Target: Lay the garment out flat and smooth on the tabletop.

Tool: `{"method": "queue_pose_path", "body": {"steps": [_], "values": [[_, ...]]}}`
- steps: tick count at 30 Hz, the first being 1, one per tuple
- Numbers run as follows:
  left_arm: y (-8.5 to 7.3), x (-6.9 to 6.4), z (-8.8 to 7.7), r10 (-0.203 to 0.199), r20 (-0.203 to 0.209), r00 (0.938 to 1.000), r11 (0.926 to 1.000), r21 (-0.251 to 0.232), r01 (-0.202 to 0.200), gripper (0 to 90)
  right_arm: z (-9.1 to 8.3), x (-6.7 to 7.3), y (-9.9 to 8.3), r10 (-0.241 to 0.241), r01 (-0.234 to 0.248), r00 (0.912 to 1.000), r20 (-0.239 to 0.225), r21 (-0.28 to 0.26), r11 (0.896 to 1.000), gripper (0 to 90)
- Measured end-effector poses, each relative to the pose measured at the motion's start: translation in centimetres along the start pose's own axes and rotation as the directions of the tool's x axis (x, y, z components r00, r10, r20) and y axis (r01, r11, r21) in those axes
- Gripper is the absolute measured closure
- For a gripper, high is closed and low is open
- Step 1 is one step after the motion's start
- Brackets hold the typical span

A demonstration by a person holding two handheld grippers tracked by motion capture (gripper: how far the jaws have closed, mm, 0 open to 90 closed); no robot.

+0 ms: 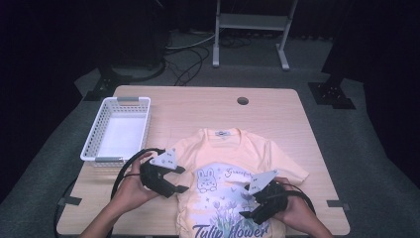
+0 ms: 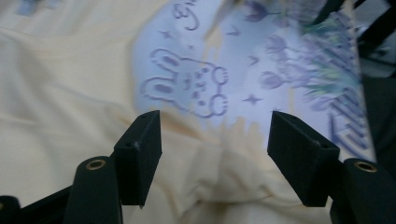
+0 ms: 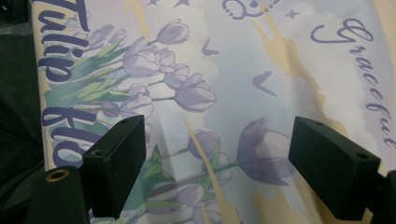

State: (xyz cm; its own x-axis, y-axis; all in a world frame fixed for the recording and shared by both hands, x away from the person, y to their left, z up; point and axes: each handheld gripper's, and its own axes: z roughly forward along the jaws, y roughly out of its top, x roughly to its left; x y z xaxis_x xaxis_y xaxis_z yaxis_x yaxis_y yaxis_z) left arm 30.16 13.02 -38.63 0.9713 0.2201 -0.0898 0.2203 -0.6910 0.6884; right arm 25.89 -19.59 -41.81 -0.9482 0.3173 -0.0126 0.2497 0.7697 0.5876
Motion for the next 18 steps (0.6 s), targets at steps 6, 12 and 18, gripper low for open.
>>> {"method": "queue_pose_path", "body": {"steps": [6,12,18], "values": [[0.7,-1.6,2.0,0.023,0.016,0.9996,0.9993,0.028,-0.023,24.2,-0.6,-0.2,-0.8,0.025,-0.025,0.9990,0.037,-0.006,1.000,12.7],[0.3,-2.8,3.8,0.015,0.006,0.9999,0.9970,0.076,-0.016,19.8,-0.8,-0.1,-1.7,0.022,-0.022,0.9985,0.049,-0.007,1.000,11.1],[-0.4,-3.5,4.6,0.011,-0.017,0.9998,0.9936,0.112,-0.009,18.7,-0.6,-0.1,-2.4,0.022,-0.022,0.9983,0.054,-0.005,1.000,10.1]]}}
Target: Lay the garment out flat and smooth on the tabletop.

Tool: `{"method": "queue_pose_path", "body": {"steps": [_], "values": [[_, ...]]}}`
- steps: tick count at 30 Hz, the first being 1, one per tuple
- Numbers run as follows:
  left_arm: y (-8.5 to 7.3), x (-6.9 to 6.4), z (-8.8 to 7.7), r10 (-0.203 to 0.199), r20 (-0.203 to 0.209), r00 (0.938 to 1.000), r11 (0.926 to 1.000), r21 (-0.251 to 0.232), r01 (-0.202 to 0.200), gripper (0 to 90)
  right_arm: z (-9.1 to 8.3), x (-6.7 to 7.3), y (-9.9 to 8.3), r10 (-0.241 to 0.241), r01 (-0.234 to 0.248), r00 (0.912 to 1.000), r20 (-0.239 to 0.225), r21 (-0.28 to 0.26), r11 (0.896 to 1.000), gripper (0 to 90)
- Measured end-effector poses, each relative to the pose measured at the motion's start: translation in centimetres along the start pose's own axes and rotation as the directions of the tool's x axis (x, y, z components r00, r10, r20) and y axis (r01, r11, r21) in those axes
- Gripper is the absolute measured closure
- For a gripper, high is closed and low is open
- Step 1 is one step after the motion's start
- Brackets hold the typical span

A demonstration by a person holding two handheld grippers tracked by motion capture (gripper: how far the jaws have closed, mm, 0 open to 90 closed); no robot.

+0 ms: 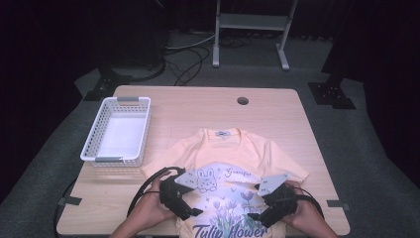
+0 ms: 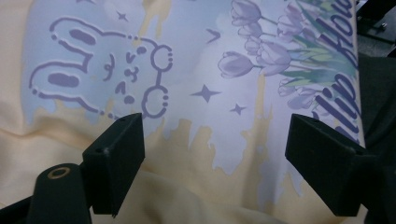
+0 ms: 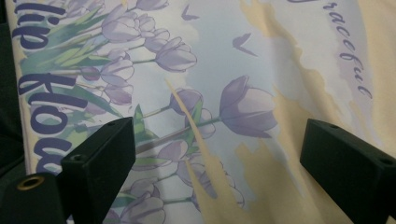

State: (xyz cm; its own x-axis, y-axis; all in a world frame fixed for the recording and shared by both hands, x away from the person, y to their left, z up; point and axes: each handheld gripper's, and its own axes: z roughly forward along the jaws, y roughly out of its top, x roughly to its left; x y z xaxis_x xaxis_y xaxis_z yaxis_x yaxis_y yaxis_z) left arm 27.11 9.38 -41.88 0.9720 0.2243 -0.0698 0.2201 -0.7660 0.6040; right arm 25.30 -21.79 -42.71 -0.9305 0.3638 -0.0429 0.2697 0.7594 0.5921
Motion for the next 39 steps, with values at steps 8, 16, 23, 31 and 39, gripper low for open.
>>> {"method": "queue_pose_path", "body": {"steps": [8,16,23,31,39], "values": [[-0.6,-0.1,0.4,-0.007,-0.044,0.9990,0.9997,0.023,0.008,15.3,0.4,-0.3,-0.6,0.020,-0.020,0.9995,-0.022,-0.007,1.000,10.0],[-0.6,0.6,0.5,0.003,-0.088,0.9961,0.9996,0.028,0.000,15.5,0.9,-0.9,-0.4,0.036,-0.036,0.9987,-0.036,-0.005,0.999,3.6],[-0.6,1.7,0.5,-0.001,-0.094,0.9956,0.9997,0.024,0.003,15.5,1.3,-1.7,0.1,0.027,-0.027,0.9988,-0.041,-0.003,1.000,3.5],[-0.5,3.0,0.5,-0.007,-0.084,0.9964,0.9998,0.019,0.009,15.5,1.6,-2.5,0.6,0.030,-0.029,0.9987,-0.042,0.004,1.000,3.5],[-0.5,4.6,0.4,-0.034,-0.085,0.9958,0.9994,-0.010,0.033,15.5,2.1,-4.0,1.4,0.030,-0.030,0.9985,-0.045,0.008,1.000,3.5]]}}
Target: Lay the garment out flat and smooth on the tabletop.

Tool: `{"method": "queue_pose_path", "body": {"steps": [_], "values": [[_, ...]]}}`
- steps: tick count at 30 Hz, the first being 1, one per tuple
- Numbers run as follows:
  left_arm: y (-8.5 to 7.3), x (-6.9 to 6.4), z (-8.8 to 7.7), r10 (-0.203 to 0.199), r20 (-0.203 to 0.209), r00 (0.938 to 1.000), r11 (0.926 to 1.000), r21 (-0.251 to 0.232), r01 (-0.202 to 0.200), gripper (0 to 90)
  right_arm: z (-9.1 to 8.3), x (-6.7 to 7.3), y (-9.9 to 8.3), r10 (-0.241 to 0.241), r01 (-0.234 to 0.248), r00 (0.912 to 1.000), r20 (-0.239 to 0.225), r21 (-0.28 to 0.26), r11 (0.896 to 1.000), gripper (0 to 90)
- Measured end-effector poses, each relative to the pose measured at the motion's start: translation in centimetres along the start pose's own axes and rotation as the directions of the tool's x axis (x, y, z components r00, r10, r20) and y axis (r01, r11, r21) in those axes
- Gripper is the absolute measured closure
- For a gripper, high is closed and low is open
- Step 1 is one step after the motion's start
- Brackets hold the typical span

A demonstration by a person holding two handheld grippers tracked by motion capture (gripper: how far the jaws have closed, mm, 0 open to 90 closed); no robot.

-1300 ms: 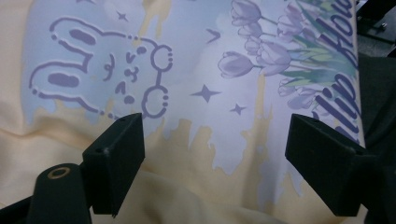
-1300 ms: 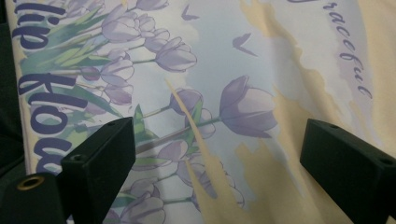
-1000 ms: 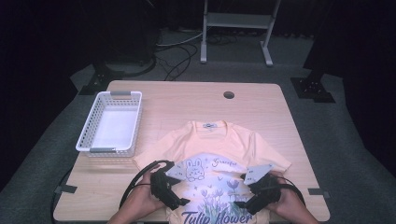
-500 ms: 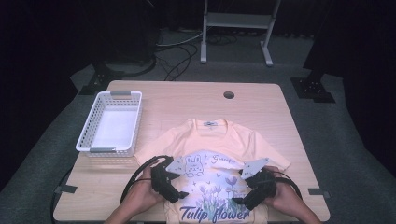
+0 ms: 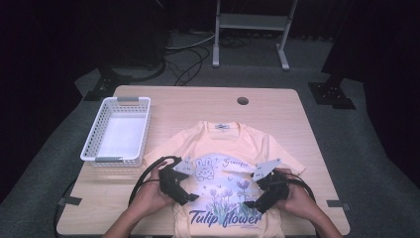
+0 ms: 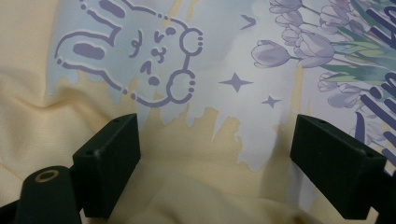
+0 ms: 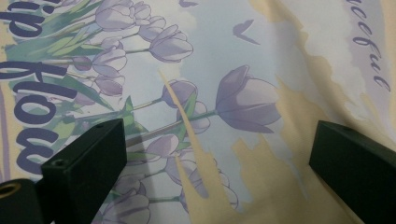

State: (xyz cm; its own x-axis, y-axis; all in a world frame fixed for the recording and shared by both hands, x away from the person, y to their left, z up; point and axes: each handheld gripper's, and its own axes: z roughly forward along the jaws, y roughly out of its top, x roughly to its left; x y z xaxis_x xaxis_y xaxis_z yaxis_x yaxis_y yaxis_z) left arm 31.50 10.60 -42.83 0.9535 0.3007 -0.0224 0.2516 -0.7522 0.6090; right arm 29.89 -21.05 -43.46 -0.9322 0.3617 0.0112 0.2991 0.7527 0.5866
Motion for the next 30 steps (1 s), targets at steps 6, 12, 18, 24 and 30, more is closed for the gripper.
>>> {"method": "queue_pose_path", "body": {"steps": [6,12,18,24,30], "values": [[0.0,1.1,0.1,-0.016,-0.002,0.9999,0.9998,-0.015,0.016,15.5,0.3,-1.1,0.5,0.002,-0.002,1.0000,-0.002,0.000,1.000,3.6],[0.2,2.6,0.2,-0.034,-0.001,0.9994,0.9991,-0.025,0.034,15.5,0.7,-2.3,1.0,0.008,-0.008,1.0000,0.005,-0.003,1.000,3.6],[0.6,3.5,0.3,-0.039,-0.003,0.9993,0.9991,-0.016,0.039,15.5,0.9,-3.1,1.4,0.007,-0.007,1.0000,0.005,0.000,1.000,3.7],[0.9,4.5,0.5,-0.037,-0.014,0.9992,0.9992,-0.014,0.037,15.4,1.1,-4.1,1.8,0.005,-0.005,1.0000,0.003,0.007,1.000,3.7],[1.2,5.6,0.7,-0.045,-0.020,0.9988,0.9989,-0.014,0.045,15.4,1.4,-5.2,2.2,0.010,-0.010,0.9999,0.007,0.002,1.000,3.7]]}}
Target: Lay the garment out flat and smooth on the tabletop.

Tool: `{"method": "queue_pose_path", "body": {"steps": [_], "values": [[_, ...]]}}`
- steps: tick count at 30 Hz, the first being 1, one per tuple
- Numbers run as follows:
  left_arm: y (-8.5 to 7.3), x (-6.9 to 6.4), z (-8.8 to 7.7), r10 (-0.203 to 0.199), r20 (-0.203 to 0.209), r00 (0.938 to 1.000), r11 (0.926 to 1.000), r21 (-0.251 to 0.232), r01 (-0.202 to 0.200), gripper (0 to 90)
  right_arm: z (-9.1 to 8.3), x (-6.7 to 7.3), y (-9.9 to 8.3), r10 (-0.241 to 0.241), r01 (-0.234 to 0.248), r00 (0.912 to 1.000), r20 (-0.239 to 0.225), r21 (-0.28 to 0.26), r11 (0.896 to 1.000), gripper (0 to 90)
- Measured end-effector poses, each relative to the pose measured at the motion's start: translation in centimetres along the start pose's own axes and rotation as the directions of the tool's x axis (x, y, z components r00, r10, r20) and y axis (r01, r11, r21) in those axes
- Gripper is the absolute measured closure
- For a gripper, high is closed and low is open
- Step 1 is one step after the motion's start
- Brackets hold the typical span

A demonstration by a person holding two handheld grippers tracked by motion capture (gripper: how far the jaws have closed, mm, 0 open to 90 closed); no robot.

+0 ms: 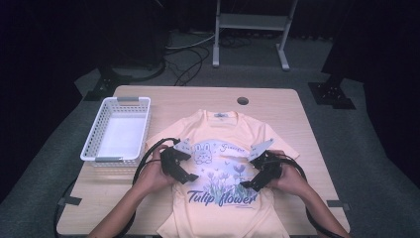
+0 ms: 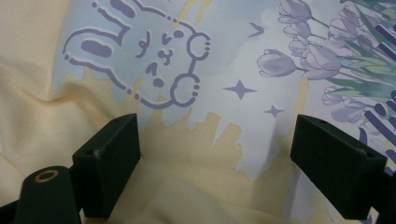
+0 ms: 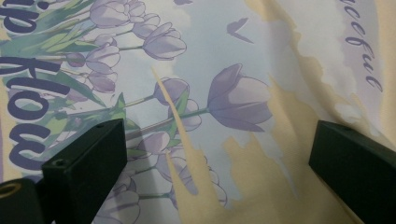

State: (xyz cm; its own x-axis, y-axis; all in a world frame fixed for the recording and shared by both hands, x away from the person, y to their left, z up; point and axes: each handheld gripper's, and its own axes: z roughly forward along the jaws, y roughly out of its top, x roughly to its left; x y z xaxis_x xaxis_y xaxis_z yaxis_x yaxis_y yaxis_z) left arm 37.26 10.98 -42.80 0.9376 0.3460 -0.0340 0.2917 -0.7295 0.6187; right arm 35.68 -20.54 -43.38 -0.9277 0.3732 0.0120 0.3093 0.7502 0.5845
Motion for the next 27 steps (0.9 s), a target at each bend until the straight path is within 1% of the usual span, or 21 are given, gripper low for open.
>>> {"method": "queue_pose_path", "body": {"steps": [2,4,6,12,17,19,20,21,23,25,26,27], "values": [[0.2,0.3,0.1,-0.004,-0.002,1.0000,1.0000,0.002,0.004,15.4,0.1,-0.4,0.1,-0.002,0.002,1.0000,0.002,-0.003,1.000,3.7],[0.3,0.7,0.2,0.001,-0.003,1.0000,1.0000,0.006,-0.001,15.4,0.1,-0.7,0.2,0.002,-0.002,1.0000,0.003,-0.006,1.000,3.7],[0.4,1.0,0.2,-0.003,-0.003,1.0000,1.0000,0.006,0.003,15.4,0.2,-1.0,0.2,0.005,-0.005,1.0000,0.005,-0.007,1.000,3.8],[0.9,1.9,0.4,0.000,-0.008,1.0000,0.9999,0.016,0.001,15.4,0.3,-1.8,0.5,0.007,-0.007,1.0000,0.007,-0.010,1.000,4.3],[1.1,2.6,0.6,-0.008,-0.012,0.9999,0.9998,0.016,0.008,15.4,0.5,-2.5,0.7,0.006,-0.006,0.9999,0.009,-0.010,1.000,4.4],[1.3,3.1,0.7,-0.002,-0.015,0.9999,0.9997,0.023,0.002,15.4,0.6,-2.8,0.8,0.008,-0.008,0.9999,0.010,-0.008,1.000,4.4],[1.4,3.2,0.8,-0.013,-0.019,0.9997,0.9998,0.015,0.013,15.4,0.6,-3.0,0.9,0.009,-0.009,0.9999,0.011,-0.008,1.000,4.4],[1.5,3.4,0.8,-0.009,-0.023,0.9997,0.9998,0.018,0.010,15.4,0.7,-3.2,1.0,0.011,-0.011,0.9999,0.012,-0.009,1.000,4.4],[1.6,3.7,0.9,-0.015,-0.025,0.9996,0.9998,0.015,0.015,15.4,0.7,-3.5,1.1,0.010,-0.010,0.9999,0.013,-0.010,1.000,4.4],[1.6,4.1,1.0,-0.023,-0.025,0.9994,0.9997,0.007,0.024,15.4,0.8,-3.9,1.2,0.013,-0.012,0.9998,0.012,-0.013,1.000,4.4],[1.7,4.3,1.0,-0.027,-0.023,0.9994,0.9996,0.002,0.027,15.4,0.8,-4.2,1.2,0.005,-0.005,0.9999,0.011,-0.014,1.000,4.5],[1.6,4.4,1.1,-0.035,-0.022,0.9991,0.9994,-0.006,0.035,15.4,0.8,-4.3,1.2,0.011,-0.010,0.9999,0.011,-0.014,1.000,4.6]]}}
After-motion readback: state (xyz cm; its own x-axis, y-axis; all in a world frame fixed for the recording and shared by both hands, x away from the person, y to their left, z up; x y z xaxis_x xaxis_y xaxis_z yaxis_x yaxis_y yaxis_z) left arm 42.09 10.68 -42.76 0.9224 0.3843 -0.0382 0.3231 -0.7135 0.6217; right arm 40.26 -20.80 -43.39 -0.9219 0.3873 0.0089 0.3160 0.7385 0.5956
